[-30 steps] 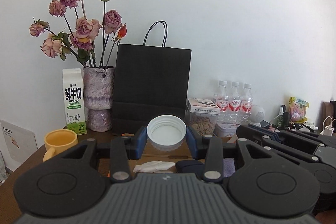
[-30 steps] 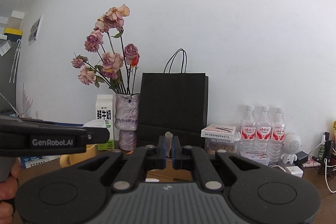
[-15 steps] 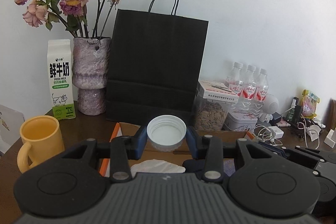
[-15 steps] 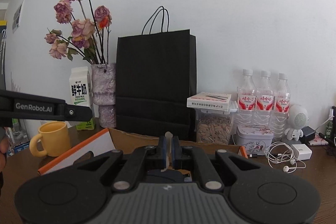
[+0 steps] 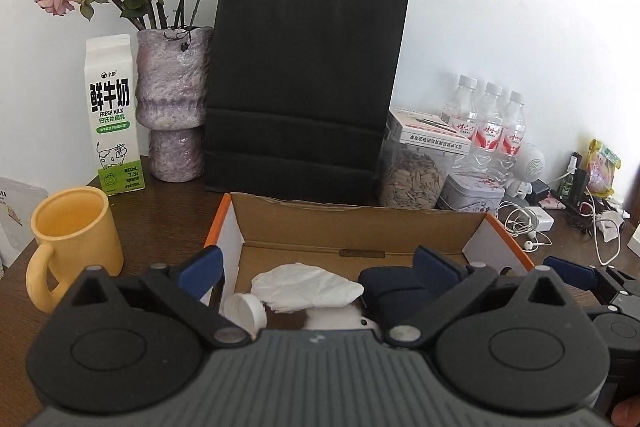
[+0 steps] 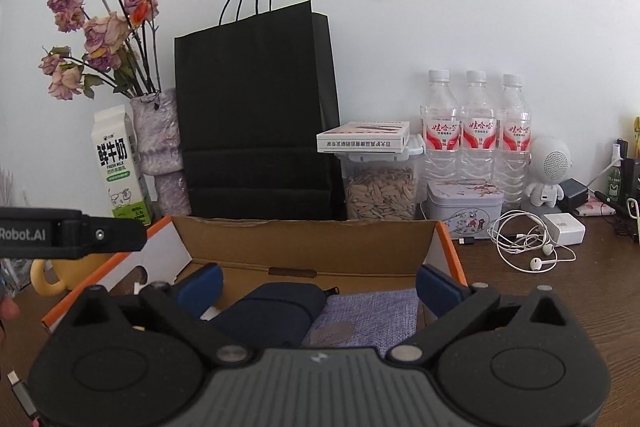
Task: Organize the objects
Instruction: 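Carry both caps into the red box and open both tools, then move both tools back to the table beside the red box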
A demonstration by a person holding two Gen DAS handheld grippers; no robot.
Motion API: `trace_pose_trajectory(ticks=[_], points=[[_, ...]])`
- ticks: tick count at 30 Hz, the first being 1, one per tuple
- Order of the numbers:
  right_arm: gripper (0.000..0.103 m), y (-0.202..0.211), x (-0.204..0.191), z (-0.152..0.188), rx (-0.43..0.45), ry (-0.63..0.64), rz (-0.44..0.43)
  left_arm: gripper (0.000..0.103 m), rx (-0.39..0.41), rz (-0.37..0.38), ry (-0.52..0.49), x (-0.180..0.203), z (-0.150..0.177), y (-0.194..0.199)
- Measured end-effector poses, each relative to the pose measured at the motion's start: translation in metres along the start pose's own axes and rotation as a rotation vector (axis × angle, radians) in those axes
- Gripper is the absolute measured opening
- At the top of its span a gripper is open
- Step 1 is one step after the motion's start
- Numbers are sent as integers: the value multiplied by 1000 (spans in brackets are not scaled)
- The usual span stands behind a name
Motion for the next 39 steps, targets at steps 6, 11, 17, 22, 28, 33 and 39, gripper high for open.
trace_pose_trajectory(ticks=[6,11,17,22,28,33,39], points=[[103,0,-4,1,-9,8,-6,103,-3,-4,-5,2,1,1],[103,4,-6,2,-1,13,-7,103,24,14,-7,2,3,9],[103,15,-11,7,5,43,-3,103,70,27,3,-2,8,25],[103,31,-14,15,9,45,-22,103,83,6,44,-16,12,39],[103,55,-17,28,11,39,-33,103,115,-7,63,-32,30,58],[103,85,-14,44,20,8,-24,103,139,-26,103,-55,49,75],[103,115,-4,67,2,-55,10,103,84,-92,146,-93,86,89]])
Point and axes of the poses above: each gripper's, at about its wrist camera, not at the fingertips, and y roughly against the way its jaws point, x to its right, z to its underside, the point moved 4 cm from there along -y, roughly the way its jaws point, and after that the axes turned 13 degrees about -z, right-handed, at the moved point
